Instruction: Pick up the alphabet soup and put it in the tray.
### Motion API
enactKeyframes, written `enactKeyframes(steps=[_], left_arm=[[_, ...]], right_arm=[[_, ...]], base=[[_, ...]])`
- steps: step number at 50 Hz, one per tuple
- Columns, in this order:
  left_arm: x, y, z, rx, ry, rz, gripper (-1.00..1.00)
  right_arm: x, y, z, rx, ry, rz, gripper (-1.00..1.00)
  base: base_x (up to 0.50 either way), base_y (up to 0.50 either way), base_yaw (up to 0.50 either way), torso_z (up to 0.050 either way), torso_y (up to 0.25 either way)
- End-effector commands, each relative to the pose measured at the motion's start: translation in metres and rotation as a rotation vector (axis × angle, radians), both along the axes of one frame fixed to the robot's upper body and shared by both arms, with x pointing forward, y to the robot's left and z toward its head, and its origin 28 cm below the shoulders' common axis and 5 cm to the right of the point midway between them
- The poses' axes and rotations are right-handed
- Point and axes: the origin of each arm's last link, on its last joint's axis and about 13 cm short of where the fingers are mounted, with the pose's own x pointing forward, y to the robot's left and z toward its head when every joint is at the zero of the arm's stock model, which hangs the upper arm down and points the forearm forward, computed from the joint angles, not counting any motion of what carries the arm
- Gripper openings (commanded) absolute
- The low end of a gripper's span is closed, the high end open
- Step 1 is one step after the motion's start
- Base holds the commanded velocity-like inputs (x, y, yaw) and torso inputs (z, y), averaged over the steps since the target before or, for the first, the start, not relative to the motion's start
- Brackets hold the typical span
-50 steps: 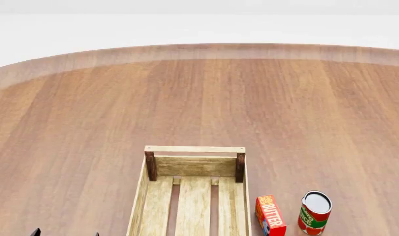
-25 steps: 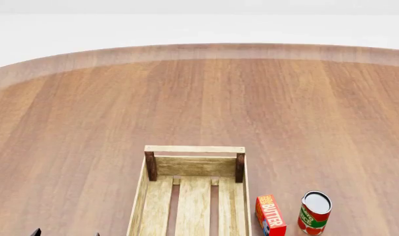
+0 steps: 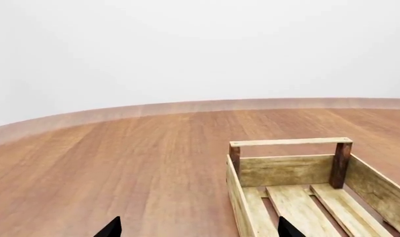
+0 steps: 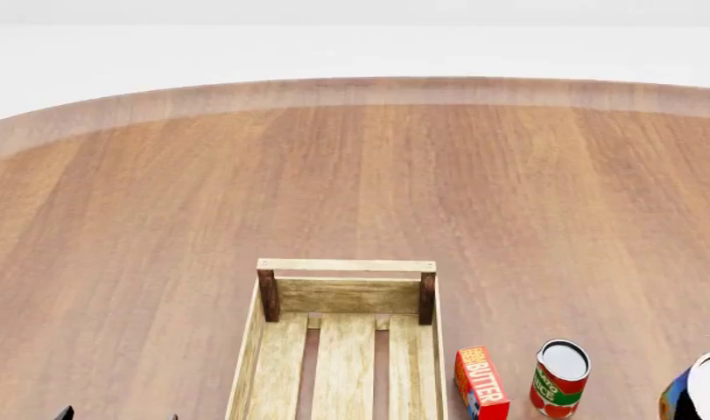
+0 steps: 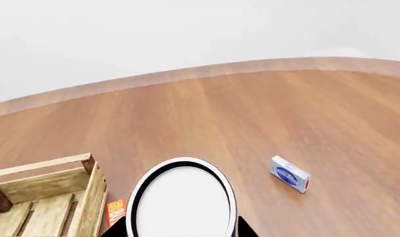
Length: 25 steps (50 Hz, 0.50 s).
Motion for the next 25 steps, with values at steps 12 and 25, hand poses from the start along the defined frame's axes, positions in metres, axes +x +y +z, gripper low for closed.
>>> enactKeyframes(steps=[12,25], left_arm=[[0.000,0.000,0.000,0.004,-0.005,-0.003,1.00],[-0.001,0.000,0.001,0.006,-0.009,-0.005,1.00]], right_arm=[[0.028,0.063,0.052,-0.118,-0.151,0.289,-1.00],[0.065,0.091,0.056,-0.098,-0.163,0.406,-1.00]], base=[[0.00,0.00,0.00,0.000,0.001],[0.00,0.00,0.00,0.000,0.001]])
